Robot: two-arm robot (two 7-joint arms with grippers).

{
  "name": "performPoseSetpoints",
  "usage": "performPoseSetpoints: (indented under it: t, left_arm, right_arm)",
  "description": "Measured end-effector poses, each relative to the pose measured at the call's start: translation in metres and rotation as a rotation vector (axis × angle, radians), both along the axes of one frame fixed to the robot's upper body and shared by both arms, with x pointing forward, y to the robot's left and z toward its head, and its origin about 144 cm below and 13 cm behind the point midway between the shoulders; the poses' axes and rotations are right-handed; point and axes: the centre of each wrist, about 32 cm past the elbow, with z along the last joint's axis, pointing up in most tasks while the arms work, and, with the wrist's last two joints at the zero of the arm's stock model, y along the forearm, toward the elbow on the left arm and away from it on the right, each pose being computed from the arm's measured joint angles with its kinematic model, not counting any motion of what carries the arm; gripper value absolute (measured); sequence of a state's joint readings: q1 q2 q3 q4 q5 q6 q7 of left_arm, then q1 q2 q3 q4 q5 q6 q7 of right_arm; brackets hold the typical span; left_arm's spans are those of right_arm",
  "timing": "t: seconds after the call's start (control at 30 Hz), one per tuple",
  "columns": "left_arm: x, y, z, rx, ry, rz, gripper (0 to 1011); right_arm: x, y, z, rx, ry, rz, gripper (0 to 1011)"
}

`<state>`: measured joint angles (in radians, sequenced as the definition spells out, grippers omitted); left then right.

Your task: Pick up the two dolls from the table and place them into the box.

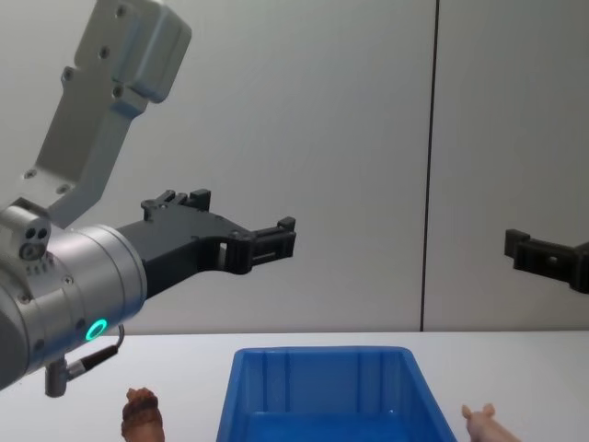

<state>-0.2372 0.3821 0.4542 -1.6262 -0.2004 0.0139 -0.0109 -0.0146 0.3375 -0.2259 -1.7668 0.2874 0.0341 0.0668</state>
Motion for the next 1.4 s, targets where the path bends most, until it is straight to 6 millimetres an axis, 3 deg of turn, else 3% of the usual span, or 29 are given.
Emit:
performPoseSetpoints:
  t: [0.9,1.4]
  left_arm:
    - [0.0,0.0,0.0,0.0,0.0,0.0,1001]
    - [0.0,0.0,0.0,0.0,0.0,0.0,1001]
  right_arm:
    - [0.001,-0.002,0.0,0.0,0.002,0.003,1001]
    - [0.003,-0.037,-0.009,-0.023,0.073,0.022,1001]
